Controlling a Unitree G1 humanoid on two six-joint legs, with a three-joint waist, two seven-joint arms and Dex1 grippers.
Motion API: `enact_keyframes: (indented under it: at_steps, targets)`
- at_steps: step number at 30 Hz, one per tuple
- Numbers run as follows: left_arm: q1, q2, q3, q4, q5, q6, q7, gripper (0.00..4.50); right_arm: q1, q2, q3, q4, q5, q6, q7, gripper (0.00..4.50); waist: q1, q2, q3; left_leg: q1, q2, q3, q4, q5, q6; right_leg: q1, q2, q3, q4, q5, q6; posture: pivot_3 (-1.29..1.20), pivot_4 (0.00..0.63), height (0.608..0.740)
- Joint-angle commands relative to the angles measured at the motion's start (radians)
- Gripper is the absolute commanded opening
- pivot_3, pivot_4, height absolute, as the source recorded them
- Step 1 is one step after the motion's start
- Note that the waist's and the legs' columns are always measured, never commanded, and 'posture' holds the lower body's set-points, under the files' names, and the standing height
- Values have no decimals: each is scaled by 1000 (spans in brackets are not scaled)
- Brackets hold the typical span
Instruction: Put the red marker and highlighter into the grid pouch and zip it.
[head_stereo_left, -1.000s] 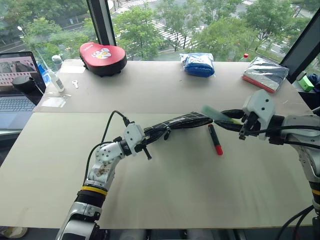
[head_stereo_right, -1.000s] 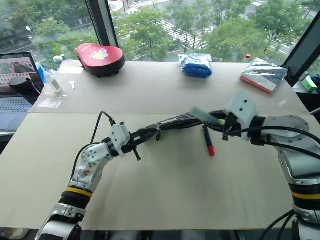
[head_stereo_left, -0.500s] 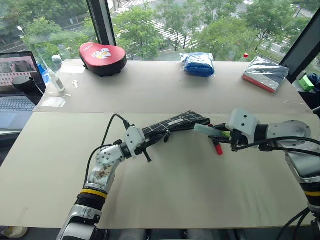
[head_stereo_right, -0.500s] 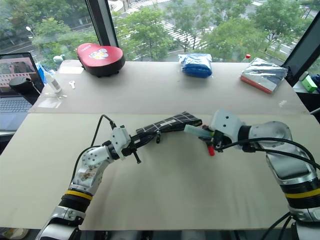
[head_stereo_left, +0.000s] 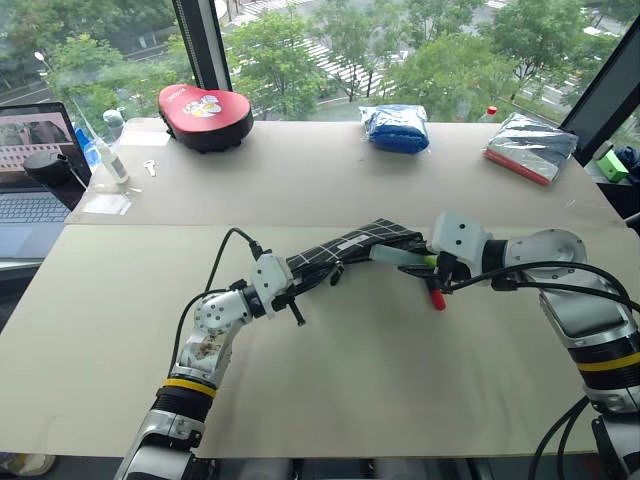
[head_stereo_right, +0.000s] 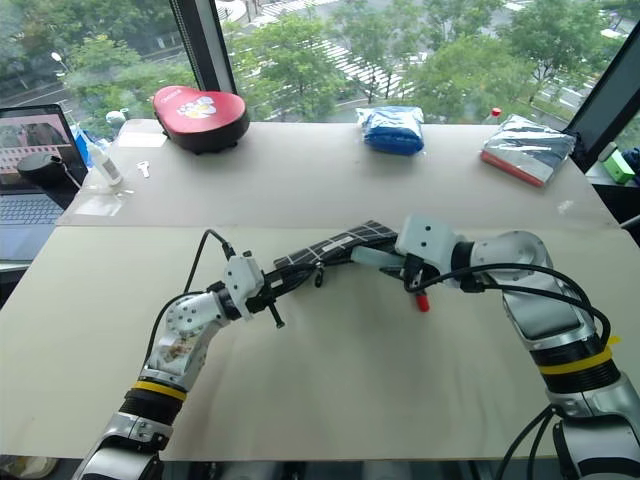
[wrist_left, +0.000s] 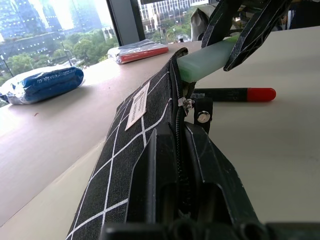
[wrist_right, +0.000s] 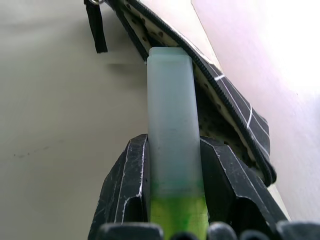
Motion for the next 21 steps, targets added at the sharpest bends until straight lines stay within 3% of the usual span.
enact_keyframes:
  at_steps: [1,10,21]
  targets:
    - [-2,3,-2,-35,4,-28,1,0,-47,-20,31,22,-73,-53,11,1034,-1,0,0,0,0,0,0,0,0,0,0,0,0,0,0,0,150,740]
    - [-7,2,-7,-35,10,-30,-3,0,-93,74,150,40,-266,-129,-74,1034,-4,0,0,0,0,0,-1,3,-5,-2,0,0,1,0,0,0,150,740]
    - [-12,4,-9,-43,7,-18,-4,0,-49,174,230,29,-362,-344,-126,1034,-3,0,0,-11,-1,0,0,6,-9,-12,0,0,2,0,-1,0,150,740]
